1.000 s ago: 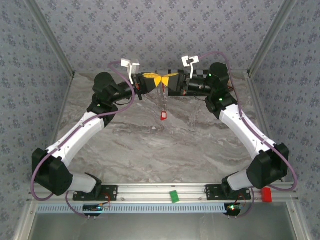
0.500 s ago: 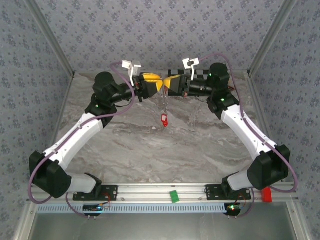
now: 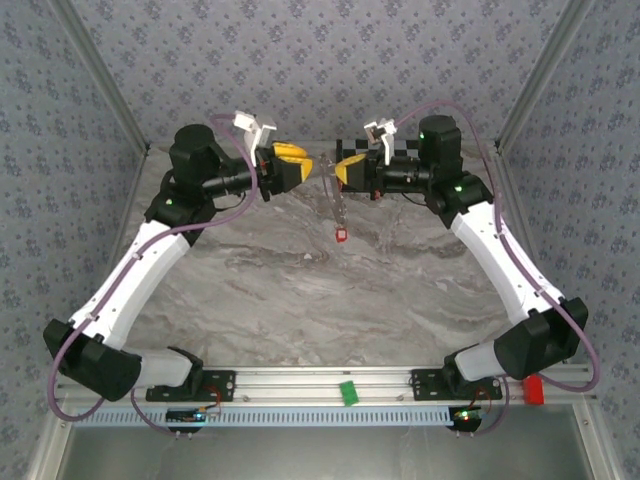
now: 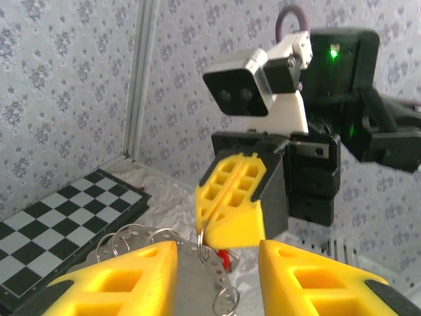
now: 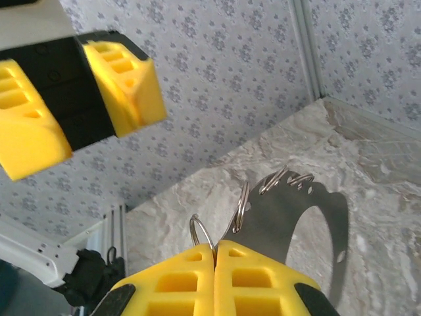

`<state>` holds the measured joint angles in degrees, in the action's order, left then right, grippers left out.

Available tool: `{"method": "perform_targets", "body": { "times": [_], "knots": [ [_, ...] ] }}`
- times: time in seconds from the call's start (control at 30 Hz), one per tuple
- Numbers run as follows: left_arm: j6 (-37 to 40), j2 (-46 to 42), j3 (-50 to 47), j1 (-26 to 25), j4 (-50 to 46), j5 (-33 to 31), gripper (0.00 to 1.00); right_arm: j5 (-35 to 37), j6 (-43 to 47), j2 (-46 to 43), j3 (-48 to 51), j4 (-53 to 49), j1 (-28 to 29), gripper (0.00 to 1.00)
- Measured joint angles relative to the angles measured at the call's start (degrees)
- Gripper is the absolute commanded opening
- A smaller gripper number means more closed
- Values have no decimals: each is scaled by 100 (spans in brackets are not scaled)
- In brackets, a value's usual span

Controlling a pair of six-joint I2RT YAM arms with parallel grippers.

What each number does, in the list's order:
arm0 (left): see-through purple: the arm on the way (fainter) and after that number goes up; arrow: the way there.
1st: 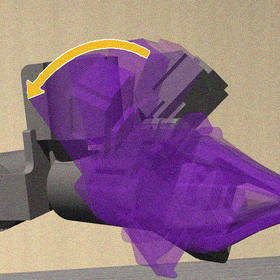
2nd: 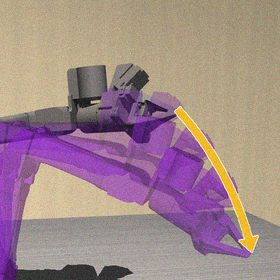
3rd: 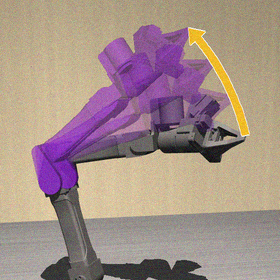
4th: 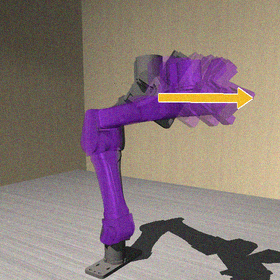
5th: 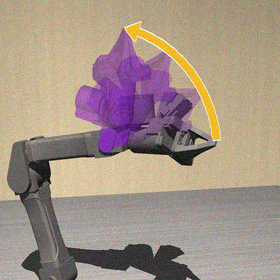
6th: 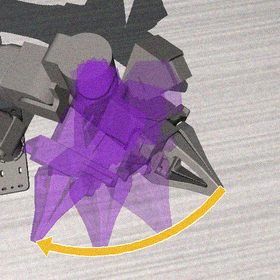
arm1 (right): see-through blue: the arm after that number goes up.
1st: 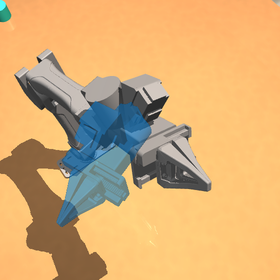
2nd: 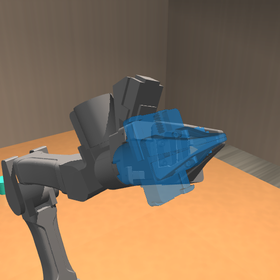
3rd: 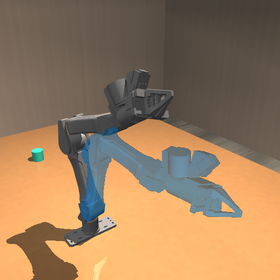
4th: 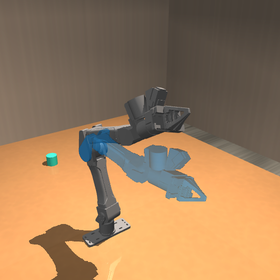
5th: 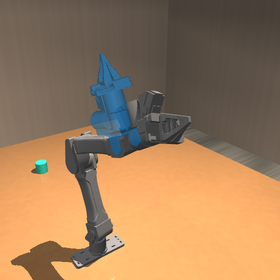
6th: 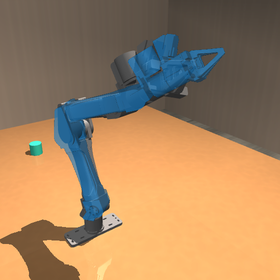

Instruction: Put the keys on the keyring

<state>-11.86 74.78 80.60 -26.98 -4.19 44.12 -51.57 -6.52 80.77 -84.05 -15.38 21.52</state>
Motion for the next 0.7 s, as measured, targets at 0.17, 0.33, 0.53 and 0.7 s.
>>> {"method": "perform_targets", "body": {
  "times": [0.17,0.33,0.53,0.7],
  "knots": [
    [590,2,116,0,-728,153,37,455,1137,2,-319,-1025,168,0],
    [1036,181,251,0,-1408,243,33,1080,2164,2,-533,-1797,557,0],
    [1443,302,369,-2,-1963,378,31,1812,3053,42,-660,-2363,977,0],
    [1784,319,455,-9,-2382,409,31,2153,3491,70,-741,-2583,1154,0]
  ]
}}
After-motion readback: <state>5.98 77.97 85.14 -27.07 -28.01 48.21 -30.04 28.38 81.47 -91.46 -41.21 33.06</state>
